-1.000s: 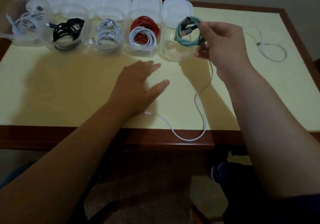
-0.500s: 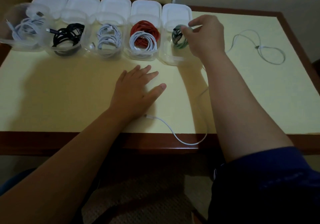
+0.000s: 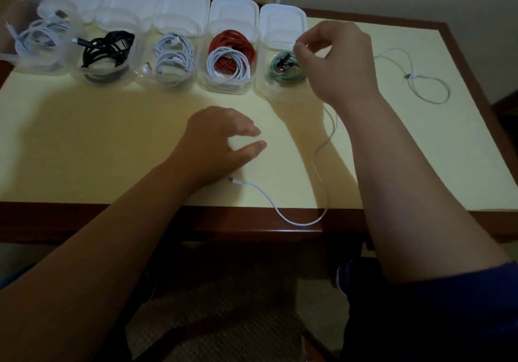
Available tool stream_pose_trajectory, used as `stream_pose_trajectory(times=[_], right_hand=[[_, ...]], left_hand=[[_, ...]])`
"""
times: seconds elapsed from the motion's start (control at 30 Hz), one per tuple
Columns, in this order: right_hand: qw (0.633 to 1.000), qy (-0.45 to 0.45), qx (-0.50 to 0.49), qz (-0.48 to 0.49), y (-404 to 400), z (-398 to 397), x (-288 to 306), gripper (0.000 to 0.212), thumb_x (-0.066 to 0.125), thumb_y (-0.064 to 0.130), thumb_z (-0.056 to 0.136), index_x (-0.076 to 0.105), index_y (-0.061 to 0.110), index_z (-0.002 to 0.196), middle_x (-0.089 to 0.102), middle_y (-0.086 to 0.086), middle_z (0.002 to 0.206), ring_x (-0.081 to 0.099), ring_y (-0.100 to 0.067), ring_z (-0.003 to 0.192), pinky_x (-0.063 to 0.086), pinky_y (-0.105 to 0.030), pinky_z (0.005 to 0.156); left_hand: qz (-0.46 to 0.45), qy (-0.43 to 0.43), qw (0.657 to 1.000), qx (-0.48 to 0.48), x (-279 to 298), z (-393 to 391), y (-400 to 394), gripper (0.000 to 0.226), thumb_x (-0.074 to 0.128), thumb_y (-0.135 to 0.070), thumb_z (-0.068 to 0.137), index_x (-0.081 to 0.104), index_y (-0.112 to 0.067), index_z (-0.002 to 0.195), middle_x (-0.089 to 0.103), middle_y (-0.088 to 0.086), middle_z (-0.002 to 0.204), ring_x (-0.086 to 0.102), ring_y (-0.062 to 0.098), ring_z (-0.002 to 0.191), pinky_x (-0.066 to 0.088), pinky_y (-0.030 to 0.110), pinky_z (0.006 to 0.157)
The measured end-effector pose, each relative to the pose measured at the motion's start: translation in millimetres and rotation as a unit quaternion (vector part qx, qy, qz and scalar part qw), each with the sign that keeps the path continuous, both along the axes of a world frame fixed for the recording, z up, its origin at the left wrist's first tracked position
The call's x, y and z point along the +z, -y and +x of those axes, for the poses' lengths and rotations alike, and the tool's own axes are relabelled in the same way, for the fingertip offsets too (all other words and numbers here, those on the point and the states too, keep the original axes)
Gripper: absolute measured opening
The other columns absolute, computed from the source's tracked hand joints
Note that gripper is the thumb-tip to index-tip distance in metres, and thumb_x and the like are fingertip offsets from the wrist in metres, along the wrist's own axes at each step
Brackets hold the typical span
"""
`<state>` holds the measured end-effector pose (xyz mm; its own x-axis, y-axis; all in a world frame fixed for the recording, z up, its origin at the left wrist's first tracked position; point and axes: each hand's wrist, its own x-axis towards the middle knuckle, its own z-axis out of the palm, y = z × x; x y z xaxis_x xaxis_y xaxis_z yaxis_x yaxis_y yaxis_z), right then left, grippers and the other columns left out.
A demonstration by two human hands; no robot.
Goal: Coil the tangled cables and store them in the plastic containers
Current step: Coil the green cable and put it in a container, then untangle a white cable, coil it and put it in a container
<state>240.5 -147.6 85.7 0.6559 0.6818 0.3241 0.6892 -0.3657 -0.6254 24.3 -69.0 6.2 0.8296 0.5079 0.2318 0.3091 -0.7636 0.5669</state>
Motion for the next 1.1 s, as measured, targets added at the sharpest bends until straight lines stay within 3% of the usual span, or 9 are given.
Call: stream_pose_trajectory(times=[0.1,0.2,0.33,0.5,0.7,0.77,0.87,1.0,1.1], right_hand=[[0.999,-0.028,0.026,-0.002,31.3,-19.1,4.6,0.014,0.066,0.031,0.091,0.078,0.024,0.093,0.067,0.016,0.076,0.06,0.008,0.068,0.039,-0.008,0.063],[0.995,-0.092,0.04,-0.024,64.0,-48.3,-4.0,0.01,0.071,0.032,0.092,0.077,0.026,0.088,0.064,0.014,0.068,0.055,0.006,0.058,0.039,-0.011,0.061],[0.973,-0.098,0.166,-0.128,98.6,-88.3,-18.9,0.015,0.07,0.038,0.091,0.073,0.024,0.085,0.069,0.01,0.072,0.064,-0.003,0.069,0.049,-0.023,0.068],[0.952,-0.079,0.247,-0.164,105.2,-84.8,-19.3,0.013,0.062,0.033,0.093,0.06,0.02,0.095,0.062,0.006,0.069,0.057,-0.01,0.065,0.041,-0.032,0.062],[0.983,0.064,0.173,-0.024,91.6,-81.9,-14.3,0.03,0.059,0.033,0.104,0.054,0.016,0.128,0.046,0.012,0.083,0.045,-0.008,0.071,0.039,-0.024,0.067],[0.983,0.096,0.155,0.031,85.9,-78.8,-10.9,0.021,0.061,0.022,0.104,0.06,0.01,0.12,0.043,0.017,0.083,0.042,-0.004,0.071,0.037,-0.018,0.069],[0.979,0.102,0.122,0.125,84.2,-73.3,-5.7,0.025,0.073,0.02,0.098,0.055,0.003,0.102,0.047,-0.001,0.085,0.042,-0.012,0.073,0.035,-0.018,0.069],[0.963,0.185,0.157,0.119,80.5,-73.0,-8.7,0.031,0.07,0.021,0.101,0.067,0.003,0.126,0.057,-0.016,0.116,0.056,-0.029,0.105,0.047,-0.034,0.092],[0.957,0.192,0.175,0.131,76.8,-73.9,-12.7,0.017,0.065,0.016,0.103,0.074,0.004,0.111,0.065,-0.014,0.115,0.059,-0.031,0.11,0.048,-0.044,0.093]], left_hand=[[-0.021,-0.096,0.987,-0.126,16.4,-9.6,-0.7,0.049,0.072,-0.085,0.061,0.078,-0.05,0.095,0.066,-0.029,0.118,0.052,-0.003,0.108,0.041,0.025,0.096],[-0.01,-0.107,0.98,-0.166,18.8,-14.9,2.9,0.024,0.083,-0.064,0.068,0.08,-0.047,0.084,0.067,-0.027,0.122,0.053,0.001,0.11,0.043,0.031,0.092],[-0.005,-0.048,0.991,-0.124,27.2,-19.8,13.0,0.006,0.066,-0.035,0.094,0.066,-0.029,0.092,0.069,-0.014,0.083,0.064,0.014,0.08,0.048,0.036,0.072],[-0.193,0.003,0.98,-0.038,51.4,-32.3,15.0,0.007,0.041,-0.015,0.109,0.044,-0.014,0.102,0.074,0.001,0.076,0.07,0.016,0.068,0.053,0.037,0.074],[-0.407,0.029,0.91,-0.075,68.2,-33.8,16.6,0.021,0.037,-0.014,0.111,0.054,-0.003,0.108,0.073,0.013,0.089,0.066,0.032,0.068,0.054,0.04,0.068],[-0.442,0.028,0.893,-0.081,66.2,-31.5,21.1,0.023,0.036,-0.014,0.112,0.056,-0.006,0.105,0.07,0.013,0.089,0.062,0.03,0.065,0.052,0.037,0.062],[-0.522,0.054,0.849,-0.06,60.5,-27.5,24.9,0.025,0.033,-0.01,0.108,0.051,-0.012,0.091,0.039,0.006,0.069,0.033,0.02,0.054,0.037,0.03,0.051],[-0.591,0.014,0.803,-0.08,61.4,-22.8,28.3,0.029,0.034,-0.021,0.101,0.041,-0.017,0.074,0.017,0.001,0.067,0.01,0.016,0.054,0.012,0.028,0.049],[-0.633,-0.03,0.758,-0.156,64.1,-22.8,30.6,0.031,0.038,-0.031,0.099,0.037,-0.02,0.069,0.017,-0.003,0.064,0.009,0.014,0.052,0.009,0.028,0.047]])
